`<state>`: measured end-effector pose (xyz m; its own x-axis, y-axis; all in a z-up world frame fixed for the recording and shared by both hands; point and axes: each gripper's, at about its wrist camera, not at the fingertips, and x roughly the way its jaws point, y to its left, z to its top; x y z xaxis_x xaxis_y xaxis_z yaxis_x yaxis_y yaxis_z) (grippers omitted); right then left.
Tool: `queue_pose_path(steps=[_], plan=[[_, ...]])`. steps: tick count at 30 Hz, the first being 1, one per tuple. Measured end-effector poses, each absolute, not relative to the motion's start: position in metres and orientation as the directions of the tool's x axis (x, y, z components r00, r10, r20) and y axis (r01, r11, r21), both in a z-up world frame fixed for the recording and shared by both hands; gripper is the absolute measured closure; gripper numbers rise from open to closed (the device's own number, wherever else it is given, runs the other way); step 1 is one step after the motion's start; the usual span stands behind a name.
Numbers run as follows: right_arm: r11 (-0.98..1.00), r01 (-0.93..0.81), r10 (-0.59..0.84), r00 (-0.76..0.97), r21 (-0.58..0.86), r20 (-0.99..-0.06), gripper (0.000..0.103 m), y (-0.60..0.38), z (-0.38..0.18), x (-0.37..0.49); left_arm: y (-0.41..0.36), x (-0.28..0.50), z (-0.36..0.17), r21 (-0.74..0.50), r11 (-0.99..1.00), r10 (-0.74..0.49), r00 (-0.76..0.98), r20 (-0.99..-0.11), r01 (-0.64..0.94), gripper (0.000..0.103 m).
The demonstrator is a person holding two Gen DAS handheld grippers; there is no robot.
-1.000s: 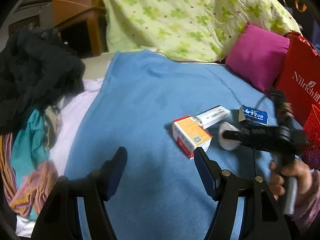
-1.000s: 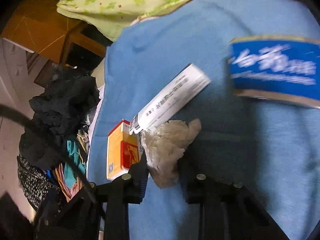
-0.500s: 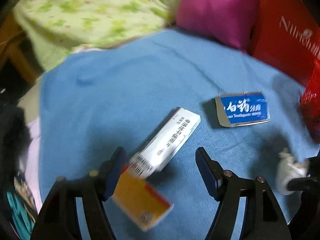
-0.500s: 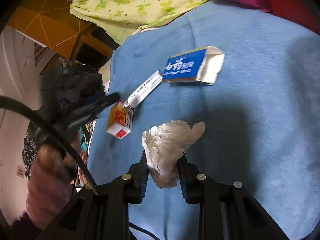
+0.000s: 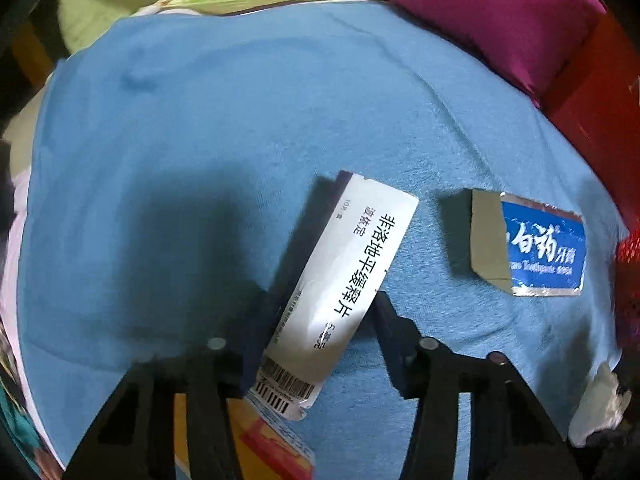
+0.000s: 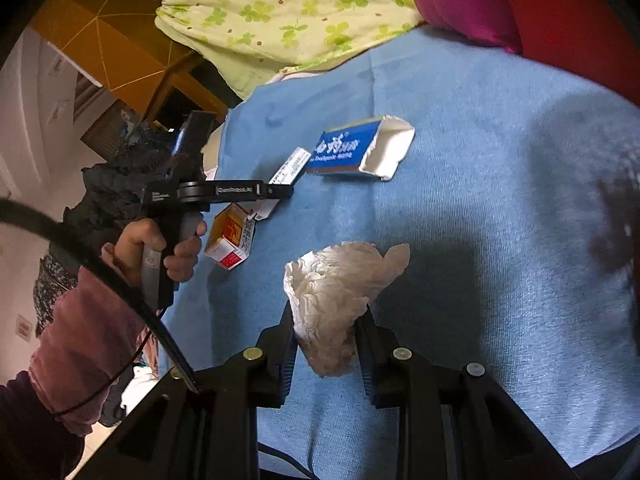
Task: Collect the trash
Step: 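Grasp the white medicine box with the left tool while the right tool holds the tissue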
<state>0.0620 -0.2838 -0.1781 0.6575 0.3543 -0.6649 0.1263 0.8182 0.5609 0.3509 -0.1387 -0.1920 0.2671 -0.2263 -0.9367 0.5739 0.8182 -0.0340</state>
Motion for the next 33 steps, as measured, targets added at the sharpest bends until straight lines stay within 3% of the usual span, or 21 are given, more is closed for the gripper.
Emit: queue_pose_path(steps=[6,16,33], plan=[[0.857,0.104,0.302,0.693,0.505,-0.655,0.074,-0.273,-0.155,0.048,-0.126,0.323,-0.172,-0.054,0.882,-0.237,0.343,-0.909,0.468,0.064],[0.889,0.070,0.250,0.755,0.453,-0.607,0.074,-0.260,-0.110,0.014,-0.098,0.223,-0.099,-0.093,0.881,-0.343,0.490,-0.801,0.464,0.065],[0.923,0.011,0.212,0.818,0.383,-0.534,0.074,-0.228,-0.055,-0.029,-0.060,0.076,-0.025,0.102,0.928,-0.231,0.767,-0.598,0.359,0.065]])
